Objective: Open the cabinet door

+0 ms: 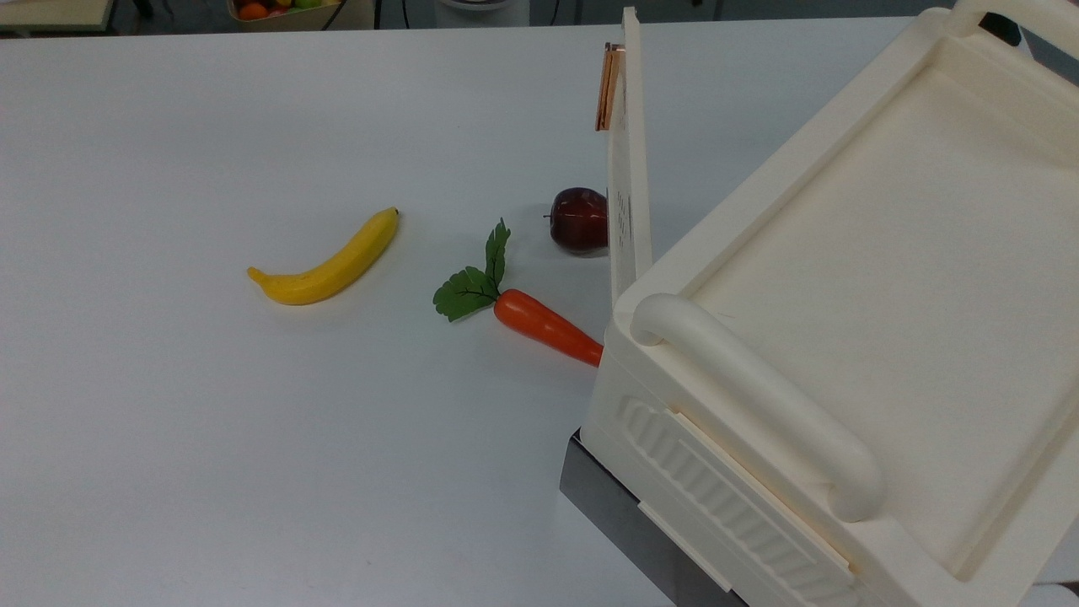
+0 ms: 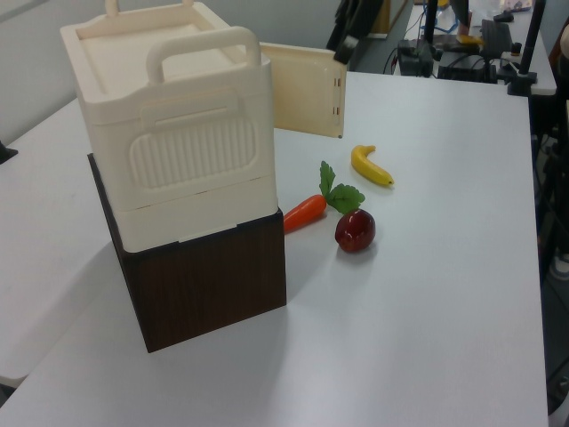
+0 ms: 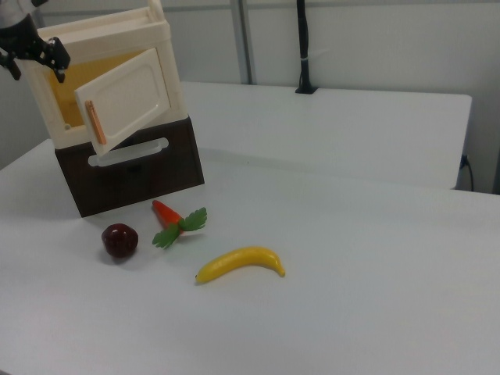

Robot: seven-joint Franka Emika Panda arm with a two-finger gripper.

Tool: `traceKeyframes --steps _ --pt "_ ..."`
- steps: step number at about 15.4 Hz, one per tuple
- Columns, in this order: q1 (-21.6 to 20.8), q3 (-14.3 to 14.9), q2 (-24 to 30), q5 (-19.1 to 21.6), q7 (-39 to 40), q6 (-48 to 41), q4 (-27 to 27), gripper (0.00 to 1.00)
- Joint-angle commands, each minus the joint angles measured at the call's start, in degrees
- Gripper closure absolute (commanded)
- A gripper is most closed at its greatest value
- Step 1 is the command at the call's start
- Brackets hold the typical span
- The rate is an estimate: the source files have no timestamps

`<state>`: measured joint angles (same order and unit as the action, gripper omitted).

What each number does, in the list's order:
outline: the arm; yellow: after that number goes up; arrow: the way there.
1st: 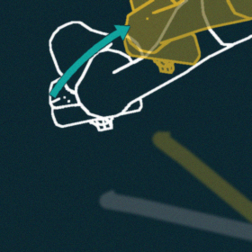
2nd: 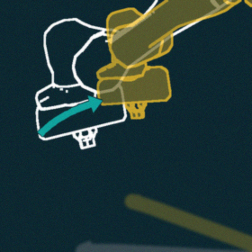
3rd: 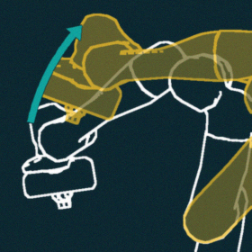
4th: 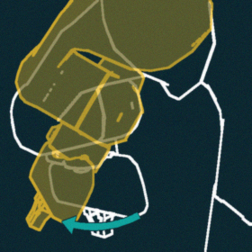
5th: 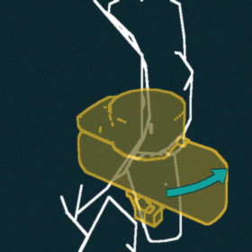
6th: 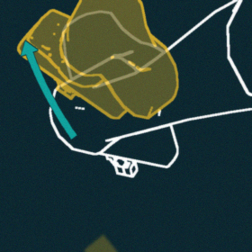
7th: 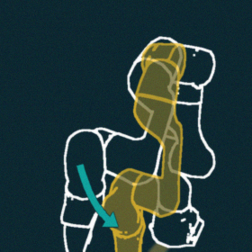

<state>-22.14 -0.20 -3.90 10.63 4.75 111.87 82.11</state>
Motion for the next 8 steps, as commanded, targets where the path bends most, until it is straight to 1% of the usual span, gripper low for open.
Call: traceKeyframes --steps 1,8 --pt "-0.2 -0.2 -3.3 -1.7 -4.8 3.6 0.2 0.0" --pt "0.4 0.3 -4.4 -4.9 -5.2 2.9 3.2 0.0"
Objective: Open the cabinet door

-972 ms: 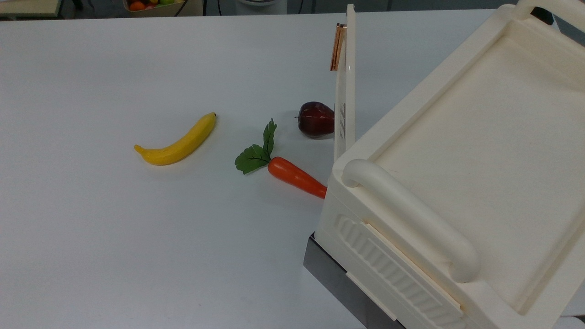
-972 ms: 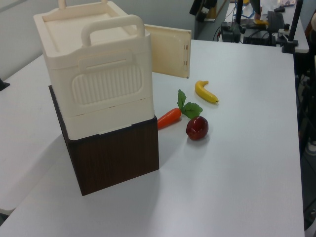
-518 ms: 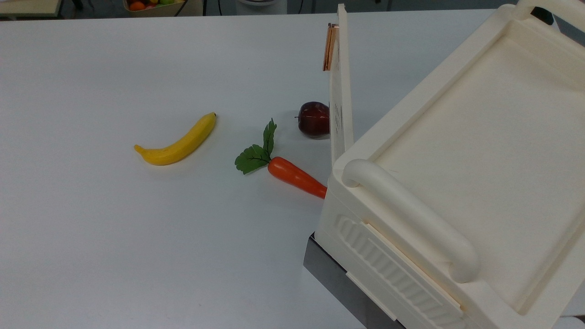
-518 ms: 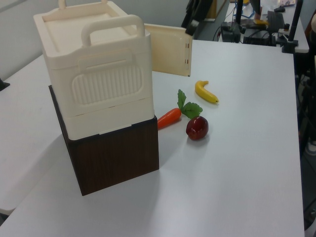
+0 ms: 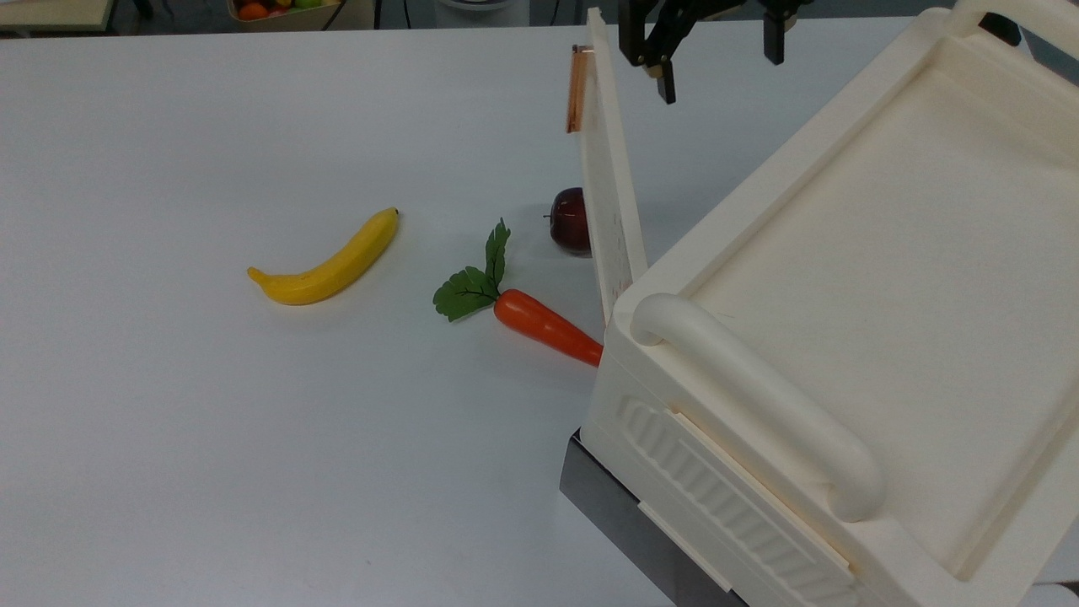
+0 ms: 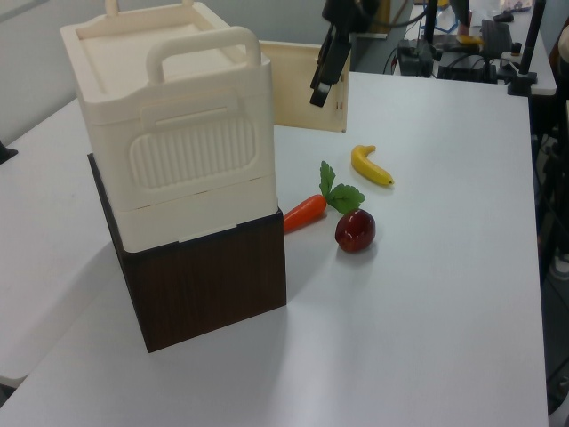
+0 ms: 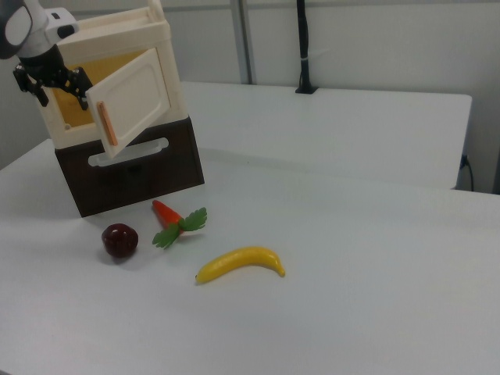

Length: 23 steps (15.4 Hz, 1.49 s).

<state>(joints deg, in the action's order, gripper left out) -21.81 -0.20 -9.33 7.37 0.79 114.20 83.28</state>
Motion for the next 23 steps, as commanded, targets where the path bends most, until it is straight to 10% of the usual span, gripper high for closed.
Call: traceKeyframes --steps 1,23 --pt "0.4 0.4 1.1 -2.2 -1.2 0.5 2.1 0.0" --pt "9.9 6.5 -1.9 -6.1 -4.8 -7.1 2.9 0.0"
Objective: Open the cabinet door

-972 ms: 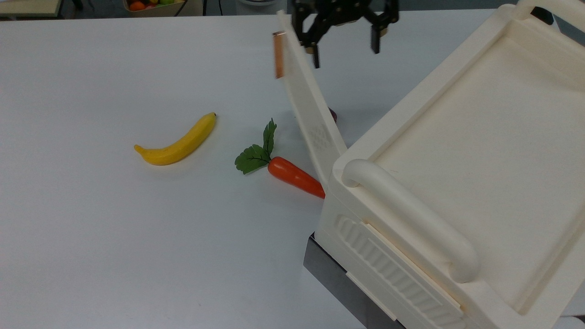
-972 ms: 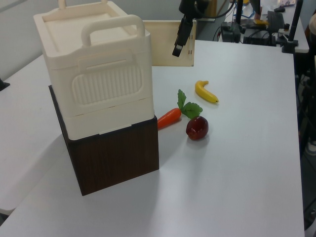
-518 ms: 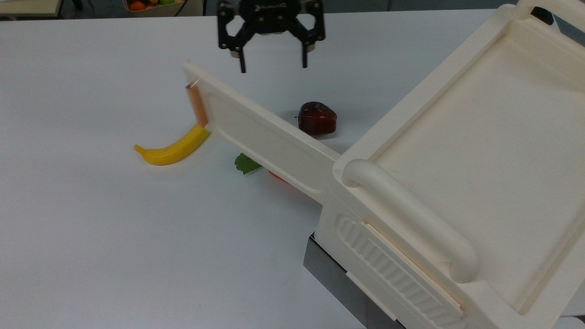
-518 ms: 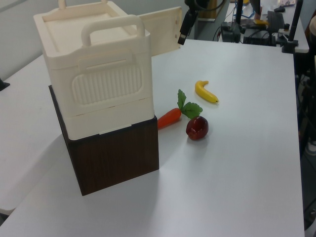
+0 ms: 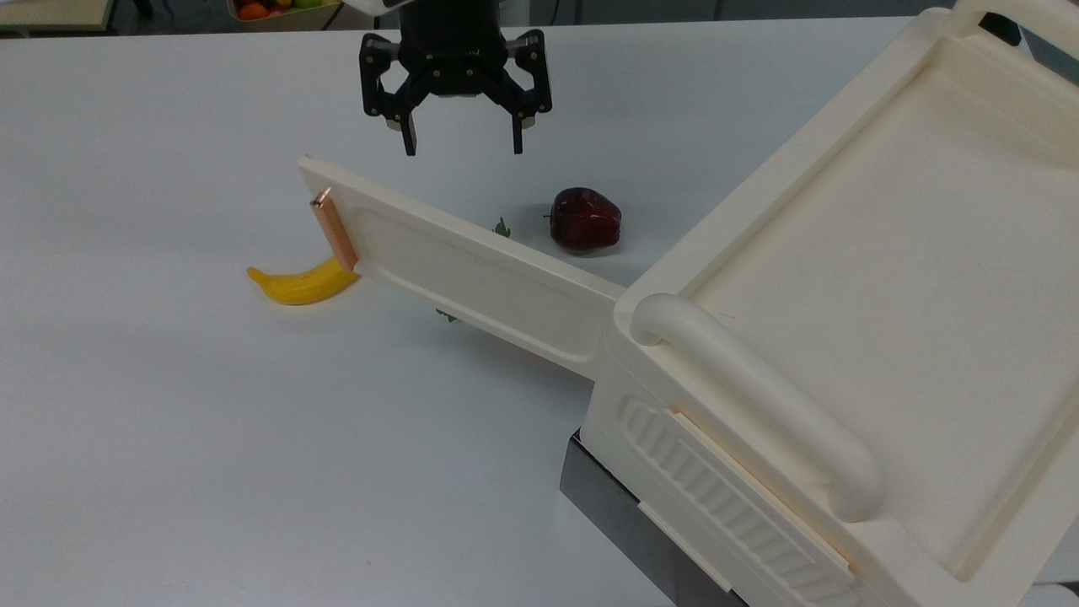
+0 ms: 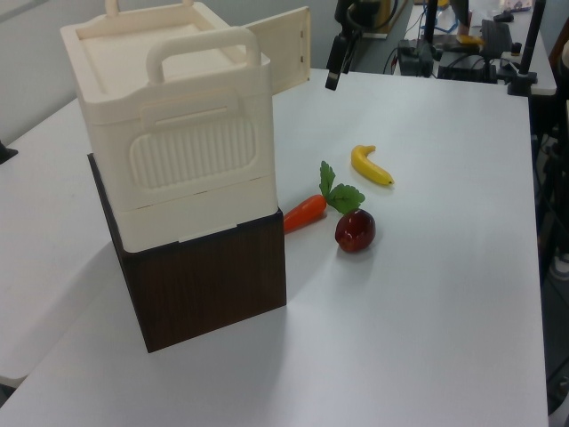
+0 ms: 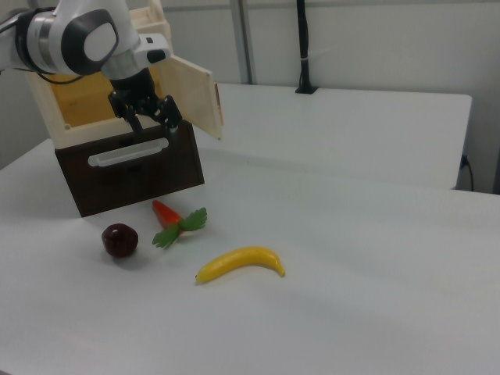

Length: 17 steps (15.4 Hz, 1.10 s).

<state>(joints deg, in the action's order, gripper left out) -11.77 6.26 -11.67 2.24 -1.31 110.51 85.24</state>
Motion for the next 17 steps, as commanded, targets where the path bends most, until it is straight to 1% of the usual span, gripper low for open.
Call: traceKeyframes --steps 1,3,5,6,8,9,10,13,15,17 --pt "-0.1 0.1 0.5 -1.1 -2.7 -5.6 1.4 0.0" --pt "0.1 0.1 0.9 -2.7 -2.8 -7.8 2.8 0.0" --pt "1.1 0.0 1.7 -5.4 -2.9 -9.3 5.1 0.0" --pt "1.2 -0.1 3.0 -6.3 -2.9 -9.6 6.2 0.0" --pt "1.5 -0.2 6.1 -6.6 -3.4 -10.6 9.3 0.0" --pt "2.1 -0.3 7.4 -7.3 -3.5 -10.7 10.5 0.0" --pt "3.8 -1.0 8.3 -7.5 -3.5 -10.5 11.4 0.0" --pt "8.6 -4.5 9.6 -7.4 -3.8 -11.9 11.6 0.0" --pt "9.8 -5.2 9.9 -7.4 -4.0 -12.8 11.5 0.0" --pt "9.6 -5.2 9.8 -7.4 -4.1 -13.2 11.4 0.0"
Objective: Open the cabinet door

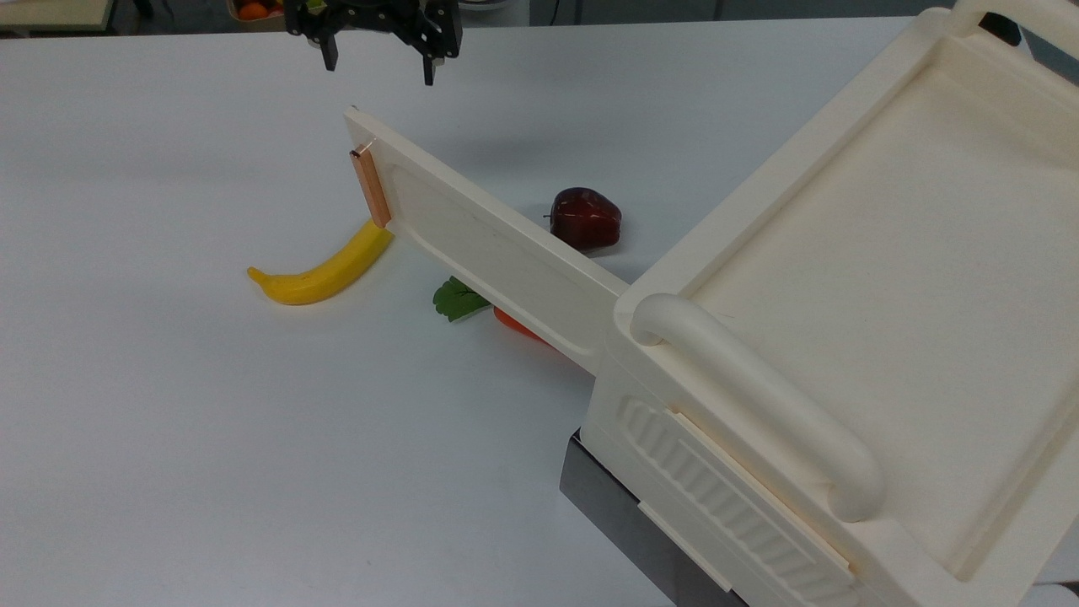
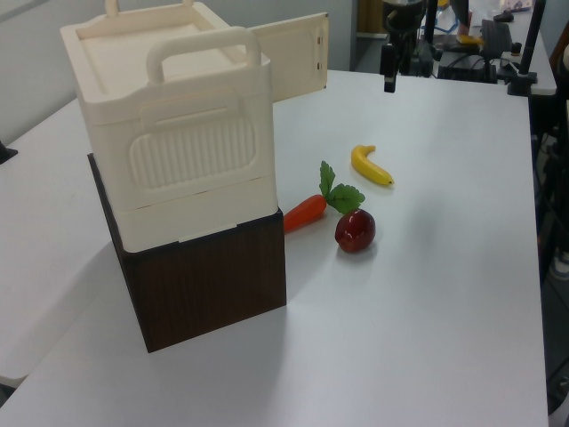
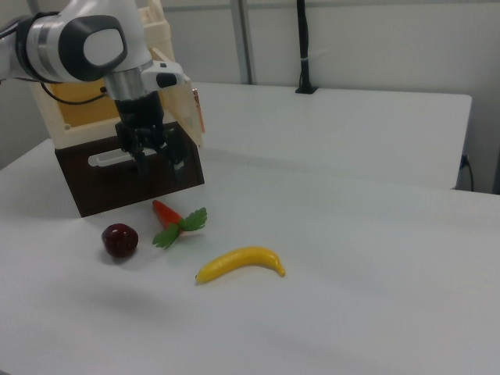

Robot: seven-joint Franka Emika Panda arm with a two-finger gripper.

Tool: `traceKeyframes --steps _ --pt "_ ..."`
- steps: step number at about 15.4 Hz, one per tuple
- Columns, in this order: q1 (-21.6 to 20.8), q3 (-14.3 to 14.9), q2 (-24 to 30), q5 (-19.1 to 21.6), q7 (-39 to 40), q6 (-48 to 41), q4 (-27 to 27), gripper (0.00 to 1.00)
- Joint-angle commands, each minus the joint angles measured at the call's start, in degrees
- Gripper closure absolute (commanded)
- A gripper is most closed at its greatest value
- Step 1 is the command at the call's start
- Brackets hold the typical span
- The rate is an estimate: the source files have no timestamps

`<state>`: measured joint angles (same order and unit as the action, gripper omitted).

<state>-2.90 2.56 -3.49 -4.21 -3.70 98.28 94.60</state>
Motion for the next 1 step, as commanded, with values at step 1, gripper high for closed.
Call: traceKeyframes --steps 1 --pt "0.6 -1.5 1.6 -1.0 -1.7 -1.0 2.0 0.0"
